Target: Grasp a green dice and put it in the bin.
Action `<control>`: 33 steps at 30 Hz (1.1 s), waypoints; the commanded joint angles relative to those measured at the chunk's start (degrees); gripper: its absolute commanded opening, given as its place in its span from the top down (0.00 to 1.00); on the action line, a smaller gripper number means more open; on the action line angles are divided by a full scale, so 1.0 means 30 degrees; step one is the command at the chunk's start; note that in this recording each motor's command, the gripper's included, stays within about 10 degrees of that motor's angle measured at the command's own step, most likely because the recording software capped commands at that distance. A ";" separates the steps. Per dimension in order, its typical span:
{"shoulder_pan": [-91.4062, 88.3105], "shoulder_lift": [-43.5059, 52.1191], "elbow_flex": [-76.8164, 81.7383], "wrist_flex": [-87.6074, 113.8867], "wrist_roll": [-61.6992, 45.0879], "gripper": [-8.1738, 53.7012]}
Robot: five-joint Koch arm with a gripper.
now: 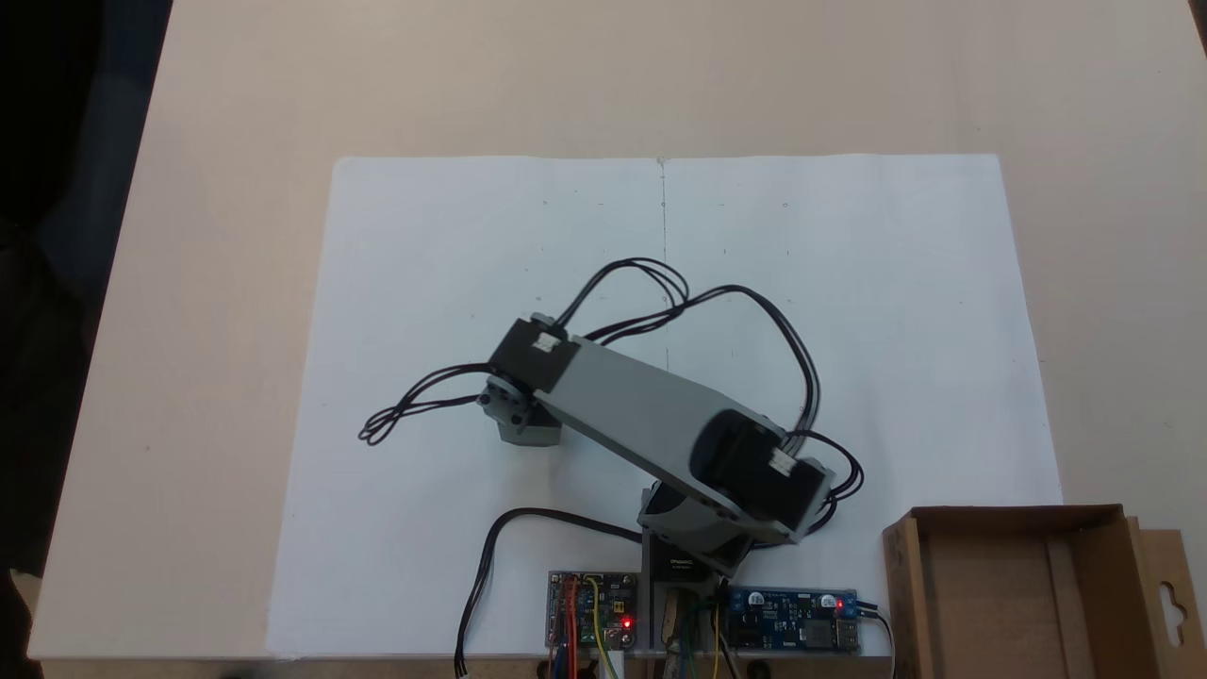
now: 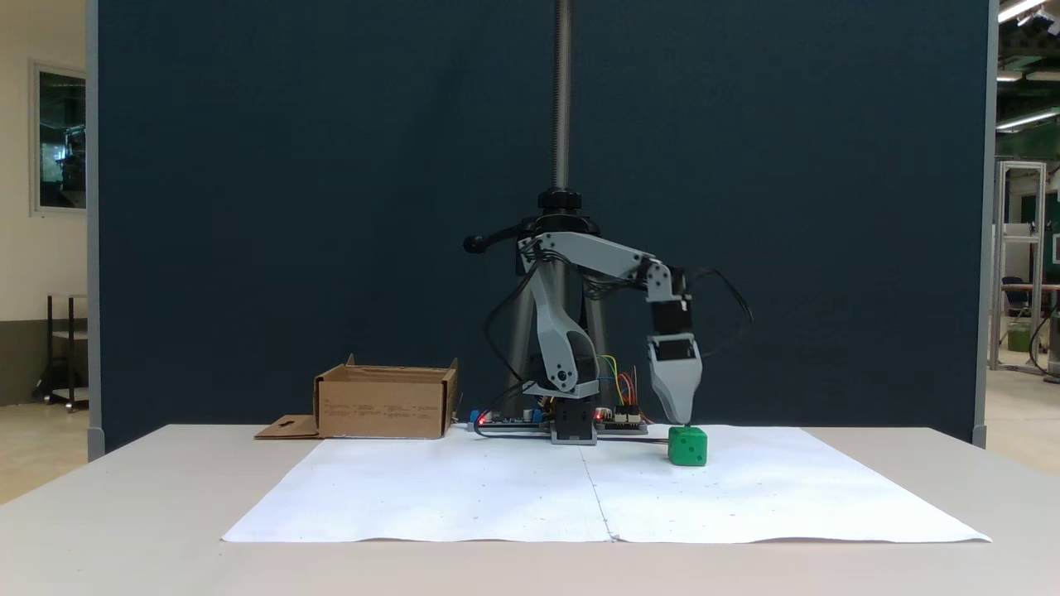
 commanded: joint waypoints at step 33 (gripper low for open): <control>-0.0439 -0.4131 -0.0059 -0.3105 0.1113 0.21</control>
